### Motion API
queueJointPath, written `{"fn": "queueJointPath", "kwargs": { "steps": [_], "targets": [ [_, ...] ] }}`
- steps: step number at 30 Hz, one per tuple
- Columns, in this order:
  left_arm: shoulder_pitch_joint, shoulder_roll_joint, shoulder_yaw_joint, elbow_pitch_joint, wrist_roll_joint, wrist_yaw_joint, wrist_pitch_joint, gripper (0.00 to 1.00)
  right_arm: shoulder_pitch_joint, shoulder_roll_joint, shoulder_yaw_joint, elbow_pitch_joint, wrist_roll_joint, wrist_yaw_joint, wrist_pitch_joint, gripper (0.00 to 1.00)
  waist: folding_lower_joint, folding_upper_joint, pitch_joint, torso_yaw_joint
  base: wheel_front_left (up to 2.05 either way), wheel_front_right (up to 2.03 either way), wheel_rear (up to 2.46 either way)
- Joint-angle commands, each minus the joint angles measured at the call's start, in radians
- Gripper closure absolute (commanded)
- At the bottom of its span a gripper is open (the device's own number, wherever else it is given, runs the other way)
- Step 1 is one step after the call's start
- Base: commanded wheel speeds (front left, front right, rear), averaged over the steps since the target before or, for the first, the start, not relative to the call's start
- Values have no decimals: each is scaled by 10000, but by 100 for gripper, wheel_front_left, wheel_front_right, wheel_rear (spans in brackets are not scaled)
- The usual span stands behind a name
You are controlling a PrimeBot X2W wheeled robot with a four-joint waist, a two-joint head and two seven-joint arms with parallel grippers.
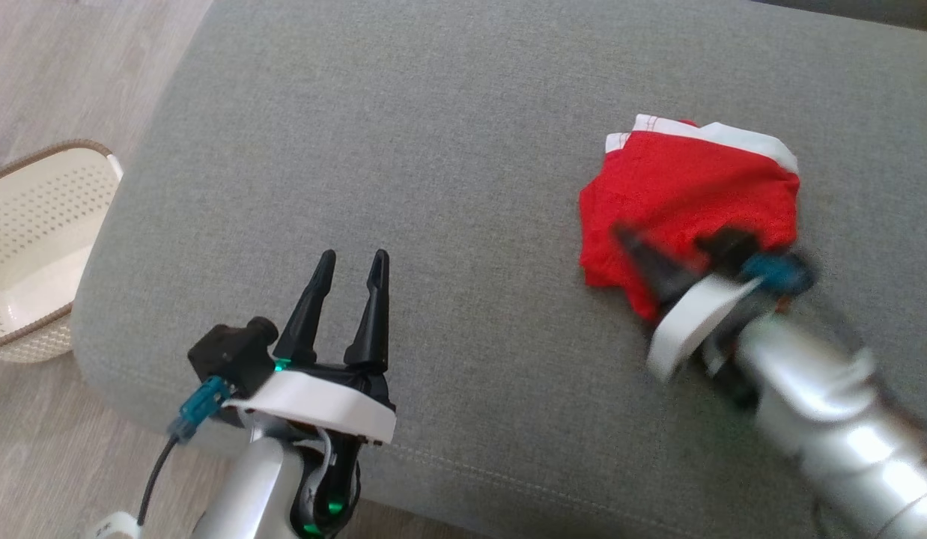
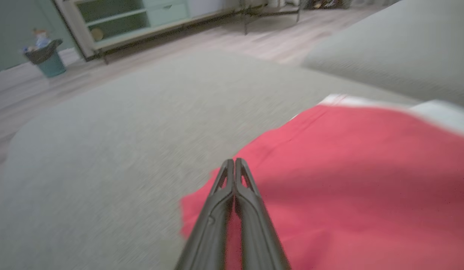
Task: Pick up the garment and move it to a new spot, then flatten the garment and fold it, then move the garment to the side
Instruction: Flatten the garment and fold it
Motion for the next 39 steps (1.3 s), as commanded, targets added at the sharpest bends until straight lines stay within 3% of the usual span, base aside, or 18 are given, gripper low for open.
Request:
{"fn": "queueJointPath", "kwargs": {
  "steps": [1, 9, 19, 31, 39],
  "targets": [
    [-330, 60, 295, -314, -20, 63, -122, 0, -428, -183, -343, -110, 3, -7, -203, 100, 0, 0, 4, -21, 0, 0, 0],
    [-490, 60, 210, -417, -35, 42, -122, 0, -970, -272, -2360, 1248, -999, -7, -367, 100, 0, 0, 441, 7, 0, 0, 0],
    [-821, 60, -73, -417, -64, 137, -122, 0, -1229, -118, -2685, 2278, -1406, -7, -379, 100, 0, 0, 791, 304, 0, 0, 0],
    [-543, 60, 504, -276, 239, 12, -122, 0, -204, 5, -3913, 274, -1448, -7, -380, 100, 0, 0, -314, -812, 0, 0, 0],
    [-271, 60, 878, -258, 438, -155, -122, 0, 1168, 118, -5676, -1464, -1975, -7, -380, 100, 0, 0, -1103, -1693, 0, 0, 0]
  ]
}}
